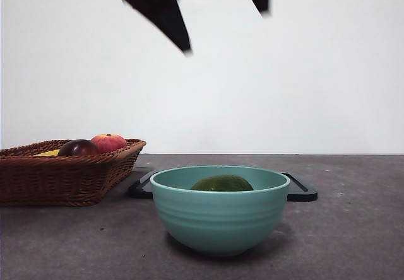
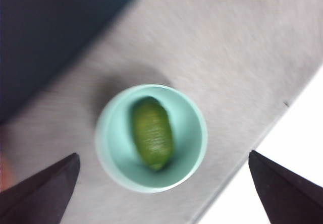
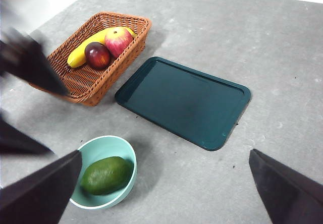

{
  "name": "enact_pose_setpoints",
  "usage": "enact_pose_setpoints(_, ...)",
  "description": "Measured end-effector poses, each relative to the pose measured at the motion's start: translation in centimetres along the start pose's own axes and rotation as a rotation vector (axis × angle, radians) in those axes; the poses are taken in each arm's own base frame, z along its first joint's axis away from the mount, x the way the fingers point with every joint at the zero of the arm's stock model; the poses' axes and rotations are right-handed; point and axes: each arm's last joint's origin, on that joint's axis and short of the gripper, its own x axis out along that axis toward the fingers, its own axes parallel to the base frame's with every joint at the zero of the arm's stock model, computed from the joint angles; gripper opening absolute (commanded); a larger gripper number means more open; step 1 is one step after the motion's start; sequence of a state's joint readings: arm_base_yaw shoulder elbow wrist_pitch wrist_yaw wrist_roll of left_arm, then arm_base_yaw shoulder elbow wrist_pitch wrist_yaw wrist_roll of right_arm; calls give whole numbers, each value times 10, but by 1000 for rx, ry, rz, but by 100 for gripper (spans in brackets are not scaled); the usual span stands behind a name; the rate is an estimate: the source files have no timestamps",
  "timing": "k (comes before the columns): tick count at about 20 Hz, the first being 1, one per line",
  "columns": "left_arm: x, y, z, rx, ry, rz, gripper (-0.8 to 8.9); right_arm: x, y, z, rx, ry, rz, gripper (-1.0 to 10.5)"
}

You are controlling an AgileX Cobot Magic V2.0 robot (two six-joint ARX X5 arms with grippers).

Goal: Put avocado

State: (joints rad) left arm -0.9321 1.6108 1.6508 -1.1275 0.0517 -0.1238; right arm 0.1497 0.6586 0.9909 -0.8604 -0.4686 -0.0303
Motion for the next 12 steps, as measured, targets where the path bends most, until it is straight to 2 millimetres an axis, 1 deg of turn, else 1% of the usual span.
enact_pose_setpoints(4, -74, 2, -27, 13, -189, 61, 561, 0, 0, 0, 0, 0, 0, 653)
enact_pose_setpoints(6, -98, 4, -48, 9, -288, 88, 561, 0, 0, 0, 0, 0, 0, 653)
enact_pose_setpoints(8, -107, 9, -76, 1, -345, 117, 561, 0, 0, 0, 0, 0, 0, 653)
enact_pose_setpoints(12, -104, 17, -136, -21, -433, 130, 561, 0, 0, 0, 0, 0, 0, 653)
